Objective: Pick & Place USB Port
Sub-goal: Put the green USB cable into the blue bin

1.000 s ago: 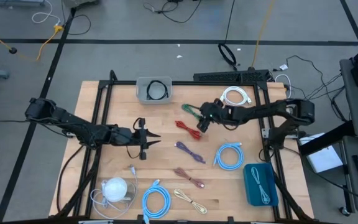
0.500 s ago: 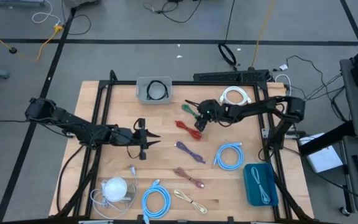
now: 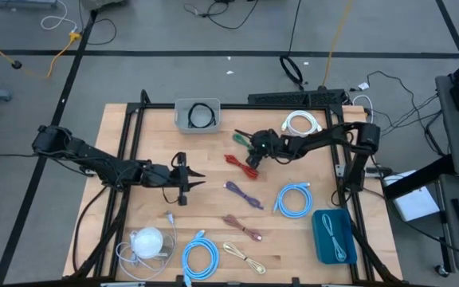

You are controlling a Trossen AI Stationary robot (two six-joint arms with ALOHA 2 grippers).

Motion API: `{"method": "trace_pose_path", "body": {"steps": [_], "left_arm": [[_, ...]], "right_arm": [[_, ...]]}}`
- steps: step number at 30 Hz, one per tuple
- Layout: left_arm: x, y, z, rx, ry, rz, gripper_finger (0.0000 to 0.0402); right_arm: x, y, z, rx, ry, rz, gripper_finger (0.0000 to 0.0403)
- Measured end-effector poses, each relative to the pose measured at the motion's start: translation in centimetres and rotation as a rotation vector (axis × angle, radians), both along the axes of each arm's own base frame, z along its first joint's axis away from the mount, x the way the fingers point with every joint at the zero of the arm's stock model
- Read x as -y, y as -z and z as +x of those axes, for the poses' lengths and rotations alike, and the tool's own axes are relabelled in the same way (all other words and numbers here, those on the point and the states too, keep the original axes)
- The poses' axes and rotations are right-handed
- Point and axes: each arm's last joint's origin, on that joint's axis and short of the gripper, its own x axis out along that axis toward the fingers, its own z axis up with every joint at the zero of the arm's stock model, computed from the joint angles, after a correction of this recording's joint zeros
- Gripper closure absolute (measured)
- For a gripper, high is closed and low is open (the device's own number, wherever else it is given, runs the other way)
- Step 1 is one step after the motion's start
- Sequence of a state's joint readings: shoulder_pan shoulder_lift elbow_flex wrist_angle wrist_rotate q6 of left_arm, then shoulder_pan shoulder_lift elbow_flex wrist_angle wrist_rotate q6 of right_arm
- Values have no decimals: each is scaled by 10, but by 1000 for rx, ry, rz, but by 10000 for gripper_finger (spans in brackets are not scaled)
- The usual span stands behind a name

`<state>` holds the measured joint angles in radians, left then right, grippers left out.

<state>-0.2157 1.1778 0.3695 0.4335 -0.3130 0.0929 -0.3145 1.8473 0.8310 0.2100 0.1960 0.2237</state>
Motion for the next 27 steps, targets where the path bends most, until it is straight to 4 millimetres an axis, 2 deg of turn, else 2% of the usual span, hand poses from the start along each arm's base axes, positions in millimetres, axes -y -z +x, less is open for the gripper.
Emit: {"method": "trace_pose_path", "body": {"steps": [4,5,9,13,15,18,24,27], "left_arm": [[0,0,0,0,-1,0,311],[0,0,0,0,-1,0,311],[0,0,0,0,-2,1,311],[0,0,0,-1,-3,1,311],[0,0,0,-5,-3,2,311],[0,1,0,-10,-5,-2,311],[0,2,-1,-19,-5,-5,311],[1,2,-1,-22,-5,-9,311]], "right_arm": [[-5,0,1,-20,-8,-40,369],[-7,0,2,-28,-18,-52,379],[-14,0,3,-56,-6,-116,382],[-34,-19,-4,-122,-22,-193,393],[-45,-39,-10,-121,-16,-215,397],[-64,-86,-22,-49,54,-217,397],[-116,-153,-77,88,110,-107,397],[-138,-167,-109,104,158,-1,397]]}}
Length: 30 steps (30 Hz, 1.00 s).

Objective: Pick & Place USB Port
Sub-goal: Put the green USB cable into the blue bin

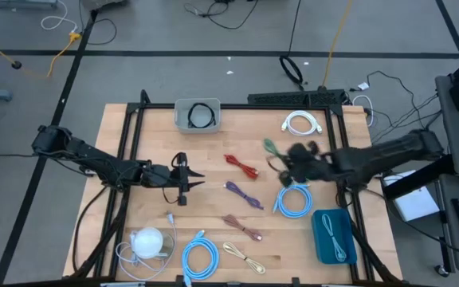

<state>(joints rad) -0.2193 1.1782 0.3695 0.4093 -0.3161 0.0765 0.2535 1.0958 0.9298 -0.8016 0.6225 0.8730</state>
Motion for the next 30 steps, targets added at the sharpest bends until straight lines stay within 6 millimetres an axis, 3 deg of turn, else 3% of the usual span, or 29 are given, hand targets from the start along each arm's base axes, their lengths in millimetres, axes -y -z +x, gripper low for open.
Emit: {"method": "trace_pose_path", "body": {"steps": [5,11,14,19,21,24,30], "left_arm": [[1,0,0,0,7,2,311],[1,0,0,-1,7,3,311],[1,0,0,3,6,1,311],[1,0,0,3,5,-1,311],[1,0,0,3,5,-2,311],[1,0,0,4,3,-7,311],[1,0,0,-1,2,-7,311]], "right_arm": [[-35,9,-37,-107,80,236,397],[-84,22,-50,-229,166,437,398],[-109,20,-54,-321,234,439,398],[-147,-3,-62,-470,417,299,398],[-163,-9,-62,-500,439,332,398],[-178,-7,-62,-499,461,395,398],[-201,15,-65,-691,570,410,398]]}}
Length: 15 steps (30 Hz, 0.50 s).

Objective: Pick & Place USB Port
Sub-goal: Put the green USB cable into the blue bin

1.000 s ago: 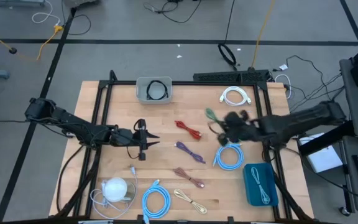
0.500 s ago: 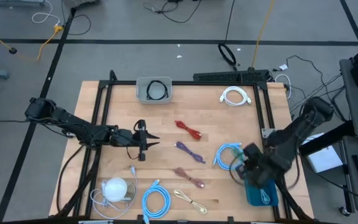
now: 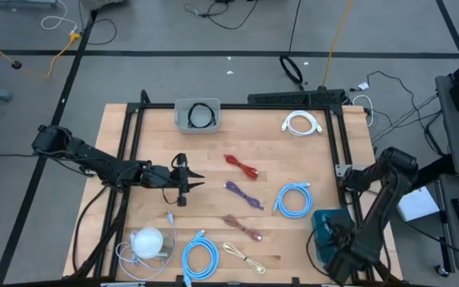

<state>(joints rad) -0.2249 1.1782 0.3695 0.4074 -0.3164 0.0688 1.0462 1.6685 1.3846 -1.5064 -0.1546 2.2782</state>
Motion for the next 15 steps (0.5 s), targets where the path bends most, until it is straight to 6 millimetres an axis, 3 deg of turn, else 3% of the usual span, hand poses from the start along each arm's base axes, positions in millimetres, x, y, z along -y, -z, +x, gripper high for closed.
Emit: {"method": "trace_pose_path", "body": {"steps": [4,15], "left_arm": [[0,0,0,-1,1,1,311],[0,2,-1,-21,3,13,311]], "right_arm": [[-4,9,1,-24,-2,-46,398],[0,10,3,-16,-2,-109,392]]}}
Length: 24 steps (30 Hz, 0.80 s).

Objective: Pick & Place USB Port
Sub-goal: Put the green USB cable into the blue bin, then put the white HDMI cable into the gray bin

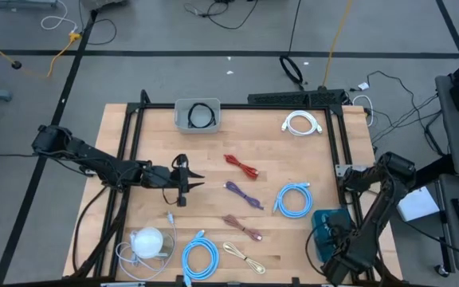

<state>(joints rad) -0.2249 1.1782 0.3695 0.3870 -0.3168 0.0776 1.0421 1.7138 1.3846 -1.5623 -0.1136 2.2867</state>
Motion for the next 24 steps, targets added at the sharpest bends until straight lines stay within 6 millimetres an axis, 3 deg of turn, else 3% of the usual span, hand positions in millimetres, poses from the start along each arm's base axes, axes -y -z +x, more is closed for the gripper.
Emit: {"method": "trace_pose_path", "body": {"steps": [16,20,24], "left_arm": [[0,0,0,-1,0,1,311],[0,-1,0,7,2,4,311],[0,-1,0,9,2,5,311]], "right_arm": [[3,0,7,21,-62,21,262],[20,-10,23,147,-182,-12,247],[45,-27,44,399,-380,-176,244]]}}
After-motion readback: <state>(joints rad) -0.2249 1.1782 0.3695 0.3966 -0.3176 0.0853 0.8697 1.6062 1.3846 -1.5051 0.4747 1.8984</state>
